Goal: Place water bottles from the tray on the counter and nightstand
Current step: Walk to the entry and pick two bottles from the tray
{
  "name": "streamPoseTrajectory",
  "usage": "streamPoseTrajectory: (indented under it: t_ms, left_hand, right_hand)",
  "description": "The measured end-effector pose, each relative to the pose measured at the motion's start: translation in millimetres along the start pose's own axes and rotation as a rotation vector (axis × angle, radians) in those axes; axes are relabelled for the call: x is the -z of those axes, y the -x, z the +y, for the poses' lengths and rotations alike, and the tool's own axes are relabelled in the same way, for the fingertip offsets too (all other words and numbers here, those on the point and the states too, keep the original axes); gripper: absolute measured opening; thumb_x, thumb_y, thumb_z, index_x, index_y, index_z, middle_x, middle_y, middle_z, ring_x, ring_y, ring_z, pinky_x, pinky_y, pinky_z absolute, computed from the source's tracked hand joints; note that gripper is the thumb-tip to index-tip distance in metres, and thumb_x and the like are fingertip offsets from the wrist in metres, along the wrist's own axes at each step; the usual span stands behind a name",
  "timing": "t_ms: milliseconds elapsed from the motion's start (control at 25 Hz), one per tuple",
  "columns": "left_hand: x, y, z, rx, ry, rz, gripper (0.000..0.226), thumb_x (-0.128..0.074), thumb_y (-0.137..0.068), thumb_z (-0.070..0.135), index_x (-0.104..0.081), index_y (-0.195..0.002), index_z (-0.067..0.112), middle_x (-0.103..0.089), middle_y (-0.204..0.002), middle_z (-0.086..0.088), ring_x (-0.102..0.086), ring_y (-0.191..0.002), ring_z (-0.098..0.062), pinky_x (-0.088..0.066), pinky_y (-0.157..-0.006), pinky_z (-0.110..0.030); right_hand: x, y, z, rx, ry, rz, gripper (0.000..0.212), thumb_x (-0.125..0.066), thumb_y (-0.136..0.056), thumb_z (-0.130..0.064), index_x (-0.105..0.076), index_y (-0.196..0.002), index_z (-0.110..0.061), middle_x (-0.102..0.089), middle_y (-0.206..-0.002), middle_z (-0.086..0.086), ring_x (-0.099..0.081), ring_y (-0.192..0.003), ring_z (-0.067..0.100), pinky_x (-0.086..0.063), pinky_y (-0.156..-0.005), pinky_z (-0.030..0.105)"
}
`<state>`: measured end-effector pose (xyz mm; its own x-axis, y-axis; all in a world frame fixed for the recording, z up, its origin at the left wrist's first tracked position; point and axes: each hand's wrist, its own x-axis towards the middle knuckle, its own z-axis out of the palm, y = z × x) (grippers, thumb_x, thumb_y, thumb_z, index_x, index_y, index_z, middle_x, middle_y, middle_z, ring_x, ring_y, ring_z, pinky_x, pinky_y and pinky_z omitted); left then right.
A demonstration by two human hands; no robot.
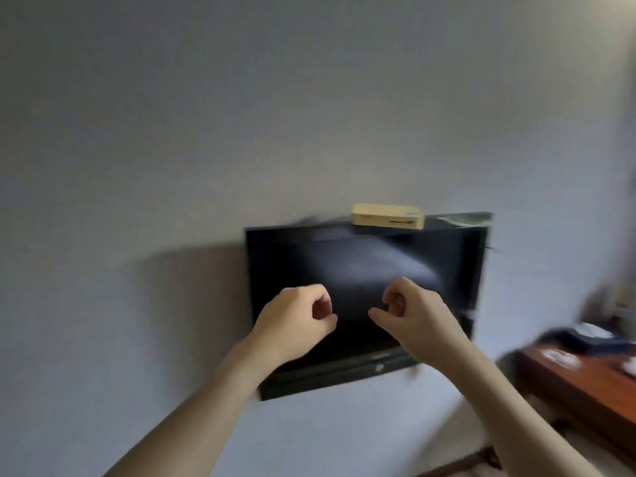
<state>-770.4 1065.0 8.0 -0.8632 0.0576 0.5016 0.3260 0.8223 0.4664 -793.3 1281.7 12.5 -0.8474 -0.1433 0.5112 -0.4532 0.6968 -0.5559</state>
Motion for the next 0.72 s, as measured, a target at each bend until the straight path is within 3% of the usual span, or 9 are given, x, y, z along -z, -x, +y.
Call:
streamPoseTrajectory:
  t_ms: [160, 320, 560, 720]
  left_hand:
    - [64, 66, -54, 0.275, -0.1, 0.143, 0.007, -0.061, -0.07, 0.03, -0.058, -0.075, 0.033, -0.061, -0.063, 0.012, -0.057, -0.06, -0.01, -0.051, -0.058, -0.031]
    - [147, 152, -90, 0.531, -0.246, 0.326, 0.015, -0.059, -0.067, 0.029, -0.06, -0.082, 0.029, -0.058, -0.063, 0.013, -0.05, -0.054, -0.005, -0.044, -0.056, -0.027]
    - [270, 312, -93, 0.83, -0.542, 0.536, 0.022, -0.063, -0.077, 0.04, -0.058, -0.098, 0.038, -0.061, -0.087, 0.017, -0.06, -0.079, -0.006, -0.051, -0.074, -0.031]
    - [332, 411, -79, 0.943, -0.677, 0.71, 0.01, -0.063, -0.078, 0.041, -0.059, -0.082, 0.033, -0.062, -0.078, 0.015, -0.058, -0.073, -0.002, -0.047, -0.065, -0.025]
  right_hand:
    - [-86, -16, -63, 0.236, -0.195, -0.242, 0.023, -0.074, -0.083, -0.04, -0.057, -0.09, -0.027, -0.063, -0.073, -0.009, -0.059, -0.064, 0.008, -0.048, -0.057, 0.026]
    - [-159, 3, -162, 0.433, -0.361, -0.444, 0.024, -0.071, -0.08, -0.043, -0.057, -0.091, -0.028, -0.063, -0.076, -0.01, -0.06, -0.068, 0.007, -0.05, -0.062, 0.031]
    - [-223, 89, -346, 0.735, -0.596, -0.713, 0.025, -0.066, -0.08, -0.049, -0.053, -0.092, -0.032, -0.064, -0.08, -0.012, -0.062, -0.066, 0.007, -0.047, -0.058, 0.03]
    - [-245, 166, -445, 0.914, -0.709, -0.821, 0.022, -0.064, -0.081, -0.049, -0.052, -0.09, -0.033, -0.065, -0.079, -0.01, -0.062, -0.069, 0.01, -0.053, -0.063, 0.037]
